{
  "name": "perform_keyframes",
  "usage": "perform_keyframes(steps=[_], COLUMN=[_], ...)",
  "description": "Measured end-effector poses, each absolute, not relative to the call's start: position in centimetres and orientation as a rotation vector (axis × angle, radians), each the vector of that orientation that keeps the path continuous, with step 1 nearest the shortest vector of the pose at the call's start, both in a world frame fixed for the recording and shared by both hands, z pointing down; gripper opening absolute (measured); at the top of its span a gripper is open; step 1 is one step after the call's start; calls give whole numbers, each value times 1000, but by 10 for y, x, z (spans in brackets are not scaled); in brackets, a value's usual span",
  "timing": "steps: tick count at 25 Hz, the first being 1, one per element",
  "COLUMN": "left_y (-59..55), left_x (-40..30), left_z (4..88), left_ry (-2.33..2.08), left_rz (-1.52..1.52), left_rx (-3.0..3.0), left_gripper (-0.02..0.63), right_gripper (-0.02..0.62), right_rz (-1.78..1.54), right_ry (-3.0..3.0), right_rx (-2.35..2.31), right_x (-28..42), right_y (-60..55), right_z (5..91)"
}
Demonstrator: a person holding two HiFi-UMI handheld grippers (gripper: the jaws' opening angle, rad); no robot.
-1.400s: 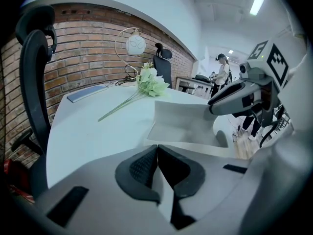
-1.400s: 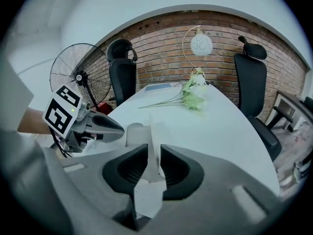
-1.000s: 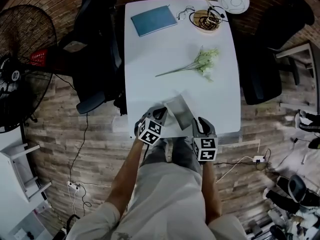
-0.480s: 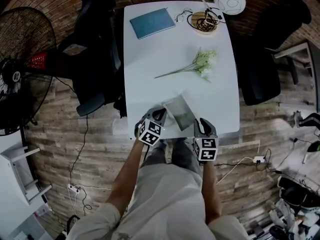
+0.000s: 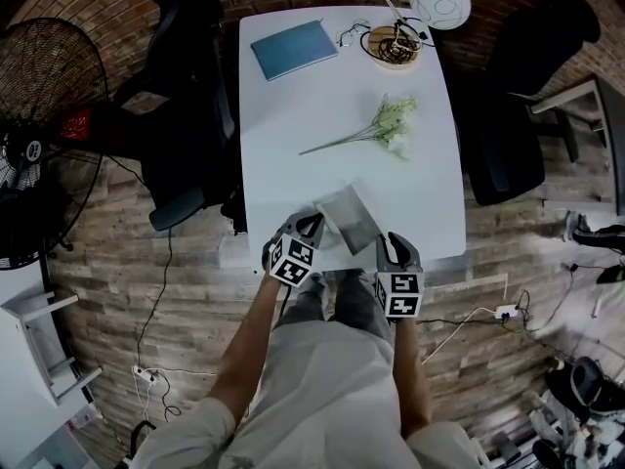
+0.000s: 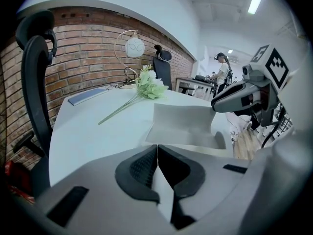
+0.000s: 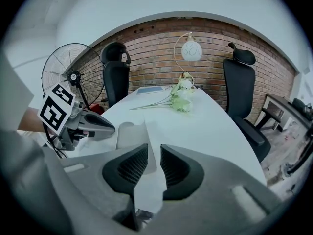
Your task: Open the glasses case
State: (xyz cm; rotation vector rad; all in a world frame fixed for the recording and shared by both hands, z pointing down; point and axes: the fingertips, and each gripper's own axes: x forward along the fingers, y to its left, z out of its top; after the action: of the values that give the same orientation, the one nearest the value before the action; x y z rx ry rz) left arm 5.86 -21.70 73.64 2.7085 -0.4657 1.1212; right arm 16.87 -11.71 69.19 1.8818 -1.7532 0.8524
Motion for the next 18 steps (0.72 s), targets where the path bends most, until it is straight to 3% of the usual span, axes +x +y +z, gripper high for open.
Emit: perform_keyframes(steps=[18], left_y=[-221], left_x=[60], left_z=[604], left_ry=[-588], left_rz=[690], left_rx=[2924], left_gripper=[8], right_gripper=[86], right_rz=[515], right_ry=[-1846], right_rx=[2050], right_x=[159], right_y=[-131], right_z=[584])
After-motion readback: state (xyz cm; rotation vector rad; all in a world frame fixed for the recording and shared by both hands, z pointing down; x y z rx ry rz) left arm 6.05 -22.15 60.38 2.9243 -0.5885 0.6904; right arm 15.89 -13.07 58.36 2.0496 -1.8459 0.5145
